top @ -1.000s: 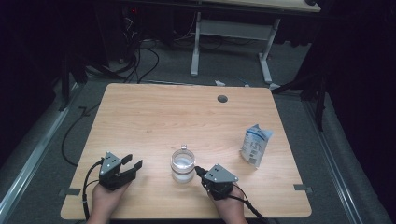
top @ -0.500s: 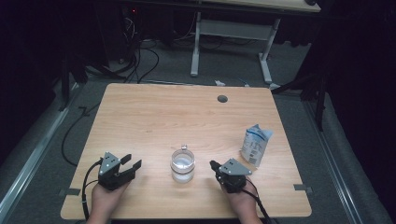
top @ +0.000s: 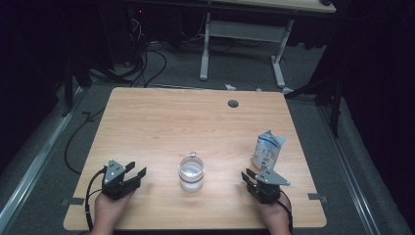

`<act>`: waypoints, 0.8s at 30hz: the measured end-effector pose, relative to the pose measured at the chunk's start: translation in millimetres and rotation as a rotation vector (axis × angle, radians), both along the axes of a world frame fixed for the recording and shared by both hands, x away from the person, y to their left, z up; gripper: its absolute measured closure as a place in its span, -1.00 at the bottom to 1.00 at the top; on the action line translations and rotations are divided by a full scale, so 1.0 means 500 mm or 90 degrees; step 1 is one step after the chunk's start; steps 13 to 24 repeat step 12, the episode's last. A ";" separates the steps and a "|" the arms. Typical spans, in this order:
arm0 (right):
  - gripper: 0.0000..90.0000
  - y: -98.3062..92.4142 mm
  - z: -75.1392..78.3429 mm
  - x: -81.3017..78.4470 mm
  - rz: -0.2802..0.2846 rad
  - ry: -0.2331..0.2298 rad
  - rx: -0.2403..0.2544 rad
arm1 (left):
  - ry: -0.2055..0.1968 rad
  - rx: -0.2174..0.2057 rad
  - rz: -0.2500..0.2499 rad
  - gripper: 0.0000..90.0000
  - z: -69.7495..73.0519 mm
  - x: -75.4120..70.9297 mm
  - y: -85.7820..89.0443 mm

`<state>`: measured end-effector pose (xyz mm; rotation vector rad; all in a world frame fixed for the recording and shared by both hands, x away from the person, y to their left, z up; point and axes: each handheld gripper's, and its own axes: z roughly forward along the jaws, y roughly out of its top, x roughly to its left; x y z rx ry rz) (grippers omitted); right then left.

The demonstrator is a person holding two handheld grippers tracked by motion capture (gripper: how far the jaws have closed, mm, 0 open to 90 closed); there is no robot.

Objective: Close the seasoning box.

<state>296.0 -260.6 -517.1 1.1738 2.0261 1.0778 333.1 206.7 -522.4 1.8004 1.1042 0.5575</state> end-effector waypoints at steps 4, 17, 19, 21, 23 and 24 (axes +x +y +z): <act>0.55 -0.023 0.001 -0.008 -0.014 0.004 0.019 | -0.003 0.000 0.011 0.06 0.001 0.000 0.007; 0.54 -0.030 0.004 -0.007 -0.020 -0.001 0.026 | -0.002 0.004 0.012 0.05 0.007 -0.007 0.013; 0.54 -0.030 0.004 -0.007 -0.020 -0.001 0.026 | -0.002 0.004 0.012 0.05 0.007 -0.007 0.013; 0.54 -0.030 0.004 -0.007 -0.020 -0.001 0.026 | -0.002 0.004 0.012 0.05 0.007 -0.007 0.013; 0.54 -0.030 0.004 -0.007 -0.020 -0.001 0.026 | -0.002 0.004 0.012 0.05 0.007 -0.007 0.013; 0.54 -0.030 0.004 -0.007 -0.020 -0.001 0.026 | -0.002 0.004 0.012 0.05 0.007 -0.007 0.013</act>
